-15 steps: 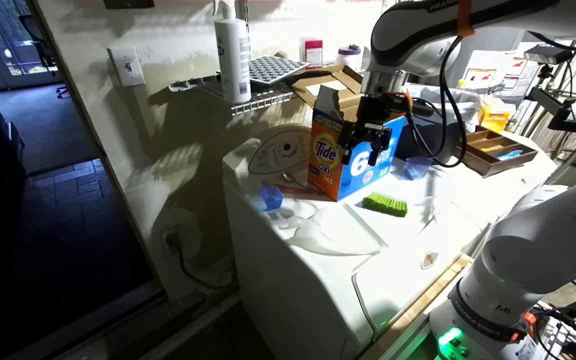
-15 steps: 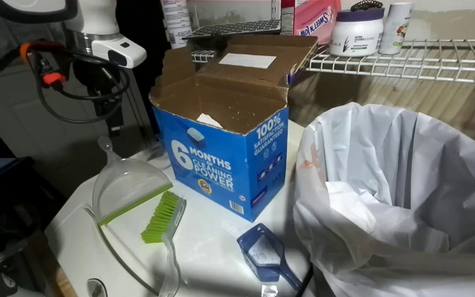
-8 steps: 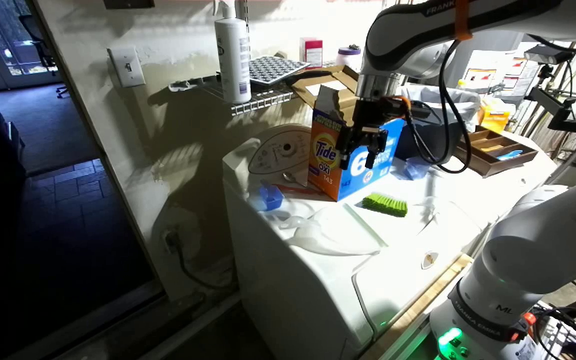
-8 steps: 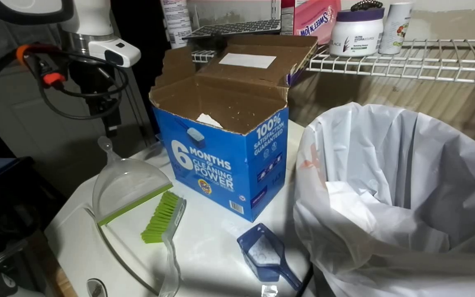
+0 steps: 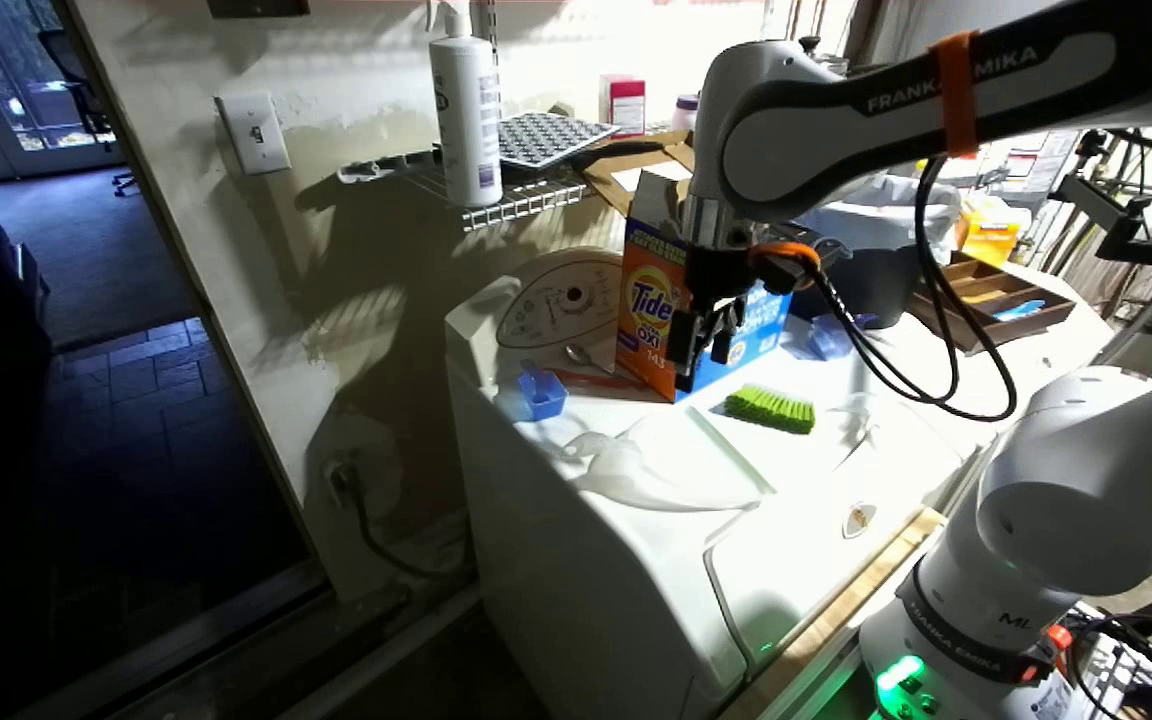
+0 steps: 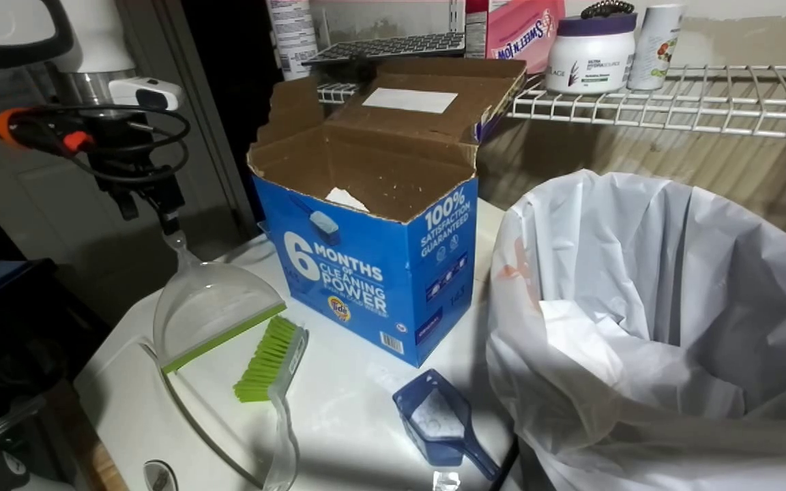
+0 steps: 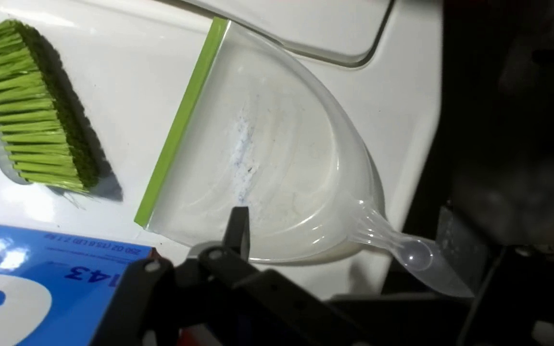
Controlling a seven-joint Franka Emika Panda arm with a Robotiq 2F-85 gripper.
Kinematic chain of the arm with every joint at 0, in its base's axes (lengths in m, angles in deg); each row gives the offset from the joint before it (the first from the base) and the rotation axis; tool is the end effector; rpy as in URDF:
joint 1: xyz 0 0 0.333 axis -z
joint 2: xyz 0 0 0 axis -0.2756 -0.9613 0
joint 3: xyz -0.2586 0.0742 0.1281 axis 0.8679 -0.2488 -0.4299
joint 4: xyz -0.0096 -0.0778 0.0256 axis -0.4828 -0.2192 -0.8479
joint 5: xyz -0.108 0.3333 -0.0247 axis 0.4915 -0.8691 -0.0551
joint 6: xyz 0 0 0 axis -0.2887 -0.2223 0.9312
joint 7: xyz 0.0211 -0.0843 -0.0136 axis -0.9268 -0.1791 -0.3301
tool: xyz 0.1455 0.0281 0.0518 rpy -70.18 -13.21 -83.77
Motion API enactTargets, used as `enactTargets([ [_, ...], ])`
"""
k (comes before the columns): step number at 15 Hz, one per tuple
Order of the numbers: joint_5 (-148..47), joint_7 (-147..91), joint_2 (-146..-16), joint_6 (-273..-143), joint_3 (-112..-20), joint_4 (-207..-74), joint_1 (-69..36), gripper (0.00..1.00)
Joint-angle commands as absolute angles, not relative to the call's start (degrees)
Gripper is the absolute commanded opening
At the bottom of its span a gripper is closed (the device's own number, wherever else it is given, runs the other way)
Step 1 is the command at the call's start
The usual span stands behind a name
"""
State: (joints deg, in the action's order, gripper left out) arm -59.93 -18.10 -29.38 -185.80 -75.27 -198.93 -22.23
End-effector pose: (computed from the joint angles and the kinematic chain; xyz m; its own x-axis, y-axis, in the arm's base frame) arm 0.3099 0.0750 0.3885 0.9722 0.2272 -0.0562 0.2238 -0.9728 -0.0601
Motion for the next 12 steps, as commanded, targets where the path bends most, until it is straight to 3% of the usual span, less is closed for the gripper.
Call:
enactTargets([
  [1,-58.43,-13.95,-24.71,-193.03,-76.27,-205.48,-26.2,1.0],
  [12,-53.65,-9.33,-27.54,-195.67,-75.73,-206.31,-28.93,1.0],
])
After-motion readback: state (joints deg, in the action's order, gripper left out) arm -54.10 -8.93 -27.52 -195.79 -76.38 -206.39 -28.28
